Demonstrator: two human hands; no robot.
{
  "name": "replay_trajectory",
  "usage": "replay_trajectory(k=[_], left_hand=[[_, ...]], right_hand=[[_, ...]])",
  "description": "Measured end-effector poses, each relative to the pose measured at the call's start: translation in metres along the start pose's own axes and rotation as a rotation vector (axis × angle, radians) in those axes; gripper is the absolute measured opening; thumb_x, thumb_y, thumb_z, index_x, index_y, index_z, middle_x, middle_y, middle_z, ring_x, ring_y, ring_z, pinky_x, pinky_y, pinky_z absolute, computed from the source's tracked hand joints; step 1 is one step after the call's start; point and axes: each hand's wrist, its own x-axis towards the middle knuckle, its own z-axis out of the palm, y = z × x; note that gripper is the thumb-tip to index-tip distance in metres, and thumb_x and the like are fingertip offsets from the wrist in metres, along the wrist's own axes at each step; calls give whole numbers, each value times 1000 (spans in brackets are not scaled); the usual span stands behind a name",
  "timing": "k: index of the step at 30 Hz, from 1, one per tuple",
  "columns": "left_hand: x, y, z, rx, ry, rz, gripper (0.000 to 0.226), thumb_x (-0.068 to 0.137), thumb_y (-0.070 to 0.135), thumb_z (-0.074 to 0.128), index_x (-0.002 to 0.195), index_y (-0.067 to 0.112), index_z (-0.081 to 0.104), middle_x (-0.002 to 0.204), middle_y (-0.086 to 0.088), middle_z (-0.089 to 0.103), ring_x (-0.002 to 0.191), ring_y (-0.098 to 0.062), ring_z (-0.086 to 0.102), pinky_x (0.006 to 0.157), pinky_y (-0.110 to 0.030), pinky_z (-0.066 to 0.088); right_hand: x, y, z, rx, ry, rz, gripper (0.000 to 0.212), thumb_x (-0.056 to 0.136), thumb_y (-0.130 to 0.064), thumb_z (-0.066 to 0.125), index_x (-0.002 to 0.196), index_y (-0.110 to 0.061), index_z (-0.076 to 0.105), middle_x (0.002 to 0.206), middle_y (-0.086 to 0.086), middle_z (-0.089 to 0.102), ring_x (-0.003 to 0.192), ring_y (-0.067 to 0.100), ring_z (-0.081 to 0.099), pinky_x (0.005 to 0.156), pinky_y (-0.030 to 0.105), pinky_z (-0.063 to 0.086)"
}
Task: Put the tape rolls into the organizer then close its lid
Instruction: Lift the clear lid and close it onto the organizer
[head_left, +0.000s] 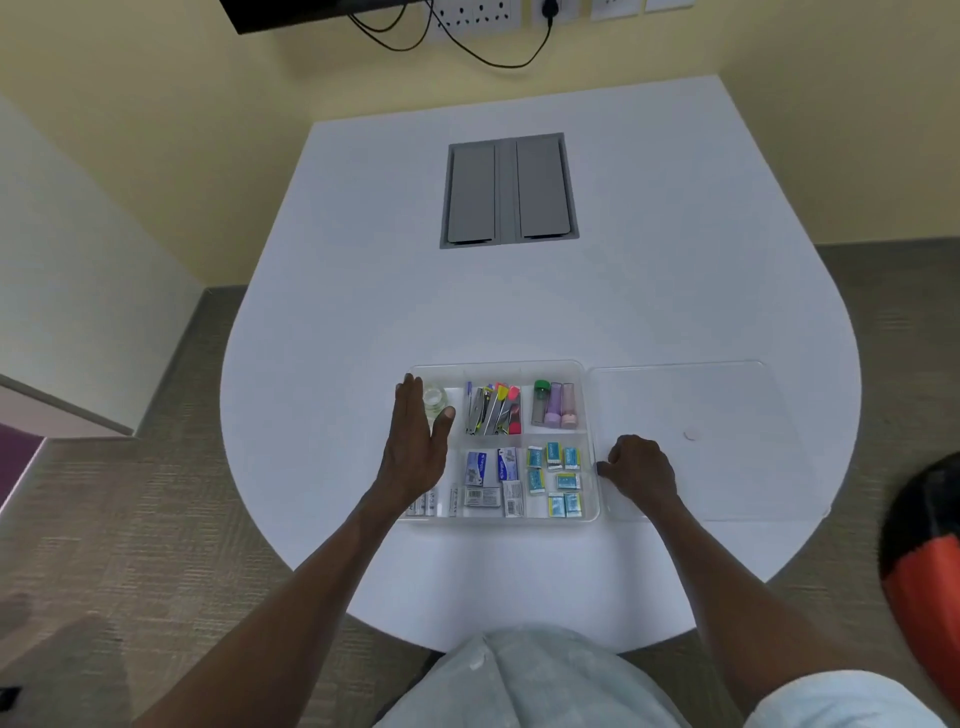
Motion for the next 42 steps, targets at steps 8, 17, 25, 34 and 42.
replay_trajectory(k=[8, 17, 25, 34, 42], left_hand=[[-5, -2, -3, 19, -35, 44, 67, 102, 34, 38, 154, 3, 9, 164, -11, 4, 152, -21, 0, 120, -25, 2], [11, 1, -7, -10, -53, 114, 63, 102, 29, 42, 153, 3, 16, 164, -11, 7, 152, -20, 2, 121, -28, 5], [42, 31, -2, -110, -86, 179, 58, 103, 30, 39, 153, 5, 22, 164, -9, 12, 152, -19, 7, 118, -24, 6], [72, 69, -9, -242, -136, 210, 55, 104, 32, 37, 152, 8, 26, 163, -8, 19, 151, -19, 14, 122, -34, 12], [105, 68, -43, -400, -64, -77, 69, 103, 46, 31, 155, 7, 8, 164, -9, 10, 152, -22, 11, 123, -36, 10]], right_hand=[[-17, -6, 10, -157, 157, -77, 10, 77, 4, 53, 71, -3, 53, 81, 23, 65, 76, 40, 64, 61, 31, 39], [-37, -10, -25, -366, 517, -33, 14, 62, 6, 49, 71, -5, 49, 58, 7, 46, 44, 22, 47, 46, 20, 23], [-48, -53, -97, -193, 750, -117, 16, 71, 8, 55, 79, -4, 50, 75, 15, 53, 60, 34, 55, 50, 31, 34], [-87, -137, -137, 117, 875, -324, 21, 82, -9, 59, 75, -15, 41, 59, 0, 50, 49, 23, 42, 51, 28, 29], [-110, -179, -166, 1042, 568, -340, 15, 88, -10, 60, 94, -16, 48, 88, 10, 76, 74, 24, 74, 63, 40, 62]])
